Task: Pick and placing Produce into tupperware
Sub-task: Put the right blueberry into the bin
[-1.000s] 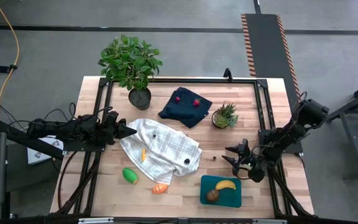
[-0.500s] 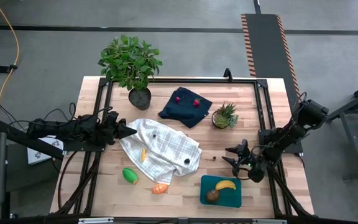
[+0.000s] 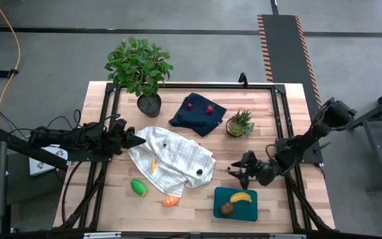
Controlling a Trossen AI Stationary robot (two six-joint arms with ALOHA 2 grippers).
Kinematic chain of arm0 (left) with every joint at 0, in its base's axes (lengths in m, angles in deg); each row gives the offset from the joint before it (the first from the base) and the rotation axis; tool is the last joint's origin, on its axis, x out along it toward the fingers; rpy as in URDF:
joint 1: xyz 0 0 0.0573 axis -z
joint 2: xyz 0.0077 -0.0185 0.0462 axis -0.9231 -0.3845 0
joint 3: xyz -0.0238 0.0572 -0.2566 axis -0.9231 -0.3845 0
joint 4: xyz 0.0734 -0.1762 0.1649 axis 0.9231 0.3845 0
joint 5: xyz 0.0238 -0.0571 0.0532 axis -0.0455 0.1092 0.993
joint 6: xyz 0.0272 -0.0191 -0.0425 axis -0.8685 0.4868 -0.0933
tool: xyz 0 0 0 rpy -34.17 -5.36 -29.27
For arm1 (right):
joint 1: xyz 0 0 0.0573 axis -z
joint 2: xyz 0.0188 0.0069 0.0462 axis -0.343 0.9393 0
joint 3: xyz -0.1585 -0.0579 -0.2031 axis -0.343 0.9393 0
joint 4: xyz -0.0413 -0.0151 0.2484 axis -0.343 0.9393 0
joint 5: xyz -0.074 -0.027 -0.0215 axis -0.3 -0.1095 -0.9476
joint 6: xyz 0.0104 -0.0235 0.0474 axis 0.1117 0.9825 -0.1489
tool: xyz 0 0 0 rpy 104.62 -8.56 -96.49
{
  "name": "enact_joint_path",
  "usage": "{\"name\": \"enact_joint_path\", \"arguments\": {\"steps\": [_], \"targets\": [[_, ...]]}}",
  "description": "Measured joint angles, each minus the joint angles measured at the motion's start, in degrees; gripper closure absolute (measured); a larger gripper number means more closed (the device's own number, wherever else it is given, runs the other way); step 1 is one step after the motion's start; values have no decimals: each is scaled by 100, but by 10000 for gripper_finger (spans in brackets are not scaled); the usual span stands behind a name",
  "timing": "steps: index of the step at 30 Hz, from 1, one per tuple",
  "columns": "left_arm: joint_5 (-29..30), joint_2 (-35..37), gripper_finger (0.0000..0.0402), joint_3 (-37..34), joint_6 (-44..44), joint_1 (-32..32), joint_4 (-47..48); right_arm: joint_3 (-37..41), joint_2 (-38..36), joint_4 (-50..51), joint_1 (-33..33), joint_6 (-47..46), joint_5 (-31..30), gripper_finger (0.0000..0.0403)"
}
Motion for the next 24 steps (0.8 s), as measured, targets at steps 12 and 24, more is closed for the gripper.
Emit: {"name": "enact_joint_path", "arguments": {"steps": [12,24], "targets": [[-40,-1,401,0,1,0,8,-1968,-122,3581,643,-1222,1047,187],[-290,-1,401,-2,53,0,-36,-2305,-122,4100,996,-2933,1897,190]]}}
